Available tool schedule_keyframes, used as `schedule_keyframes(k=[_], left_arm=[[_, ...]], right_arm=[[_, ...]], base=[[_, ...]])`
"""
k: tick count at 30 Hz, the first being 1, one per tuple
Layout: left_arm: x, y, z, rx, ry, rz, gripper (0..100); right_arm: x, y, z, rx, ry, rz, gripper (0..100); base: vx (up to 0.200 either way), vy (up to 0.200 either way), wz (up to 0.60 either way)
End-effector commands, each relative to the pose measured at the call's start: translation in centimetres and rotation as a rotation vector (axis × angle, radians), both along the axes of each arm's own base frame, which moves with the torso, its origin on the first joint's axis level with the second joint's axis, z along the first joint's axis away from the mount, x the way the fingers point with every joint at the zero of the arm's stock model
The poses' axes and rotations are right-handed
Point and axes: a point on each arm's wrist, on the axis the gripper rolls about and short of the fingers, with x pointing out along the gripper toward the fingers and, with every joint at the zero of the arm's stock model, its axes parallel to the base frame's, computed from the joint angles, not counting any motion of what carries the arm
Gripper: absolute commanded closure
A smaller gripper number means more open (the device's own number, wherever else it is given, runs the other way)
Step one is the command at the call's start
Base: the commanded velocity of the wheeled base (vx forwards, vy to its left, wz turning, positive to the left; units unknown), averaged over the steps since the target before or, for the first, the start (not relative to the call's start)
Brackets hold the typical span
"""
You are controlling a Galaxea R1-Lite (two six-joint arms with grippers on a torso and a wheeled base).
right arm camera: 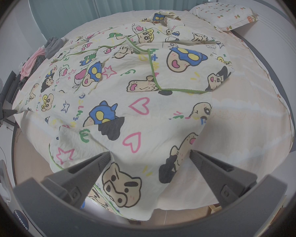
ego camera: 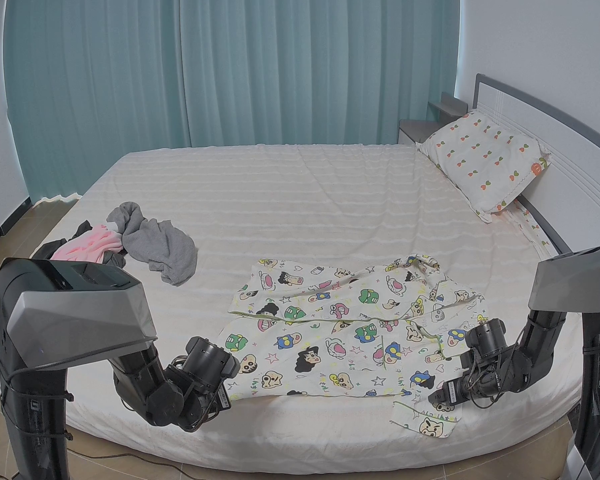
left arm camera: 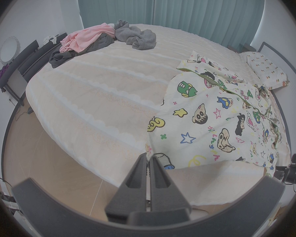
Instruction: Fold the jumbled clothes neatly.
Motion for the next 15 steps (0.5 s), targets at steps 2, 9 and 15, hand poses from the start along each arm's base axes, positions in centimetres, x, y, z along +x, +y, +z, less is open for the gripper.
schedule_keyframes(k=[2,9,15], left_arm=[[-0.1,0.1,-0.1,0.004,0.006,0.001,100],[-0.2,0.2,-0.2,0.006,0.010,0.002,100],[-0.5,0.3,-0.2,0.010,0.018,0.001,100]], right_arm=[[-0.2,-0.1,-0.1,0.001,0.008,-0.001,100],[-1.2,-0.5,1.0,0.067,0.022,0.030,100],[-2.0,-1.1,1.2,0.051,0.039,0.041,100]], base=[[0.000,0.000,0.00],[0.000,0.000,0.00],[0.000,0.000,0.00]])
